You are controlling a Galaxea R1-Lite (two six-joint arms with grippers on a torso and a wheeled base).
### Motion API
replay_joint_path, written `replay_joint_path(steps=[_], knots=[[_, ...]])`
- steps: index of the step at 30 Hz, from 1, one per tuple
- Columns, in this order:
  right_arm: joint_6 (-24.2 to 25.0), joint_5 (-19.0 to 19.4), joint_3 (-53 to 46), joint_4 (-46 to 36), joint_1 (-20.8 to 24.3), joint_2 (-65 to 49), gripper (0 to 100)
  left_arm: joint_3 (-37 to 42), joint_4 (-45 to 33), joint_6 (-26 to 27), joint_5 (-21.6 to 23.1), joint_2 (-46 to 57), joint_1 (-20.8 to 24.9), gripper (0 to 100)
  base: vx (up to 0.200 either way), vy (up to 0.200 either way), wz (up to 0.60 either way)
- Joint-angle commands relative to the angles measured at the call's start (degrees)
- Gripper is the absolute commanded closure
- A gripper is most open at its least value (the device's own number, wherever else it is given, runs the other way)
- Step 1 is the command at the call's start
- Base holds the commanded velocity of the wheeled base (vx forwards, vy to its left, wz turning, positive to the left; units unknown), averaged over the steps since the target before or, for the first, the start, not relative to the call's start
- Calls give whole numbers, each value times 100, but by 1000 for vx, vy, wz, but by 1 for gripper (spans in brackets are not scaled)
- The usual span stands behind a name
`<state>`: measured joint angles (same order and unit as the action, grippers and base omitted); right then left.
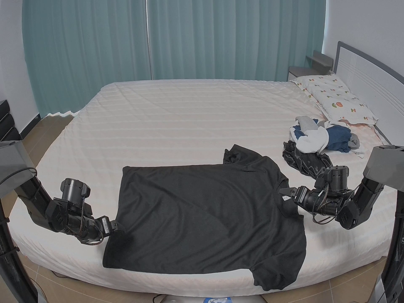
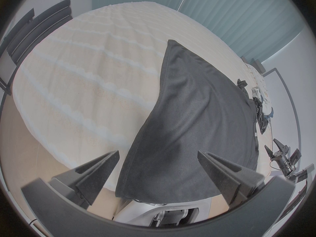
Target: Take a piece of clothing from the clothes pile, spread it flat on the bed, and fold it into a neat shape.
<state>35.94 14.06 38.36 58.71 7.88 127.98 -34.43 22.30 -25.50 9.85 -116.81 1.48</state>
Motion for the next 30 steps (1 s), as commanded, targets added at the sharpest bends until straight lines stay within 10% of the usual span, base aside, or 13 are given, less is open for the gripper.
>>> replay_joint_path(steps=[1,30], knots=[[1,1,22,0,-5,8,0,-3,3,-7,-1,-17,2,0,0,0,0],[1,-43,303,-114,30,61,0,-91,29,-69,-1,-17,-33,0,0,103,0]])
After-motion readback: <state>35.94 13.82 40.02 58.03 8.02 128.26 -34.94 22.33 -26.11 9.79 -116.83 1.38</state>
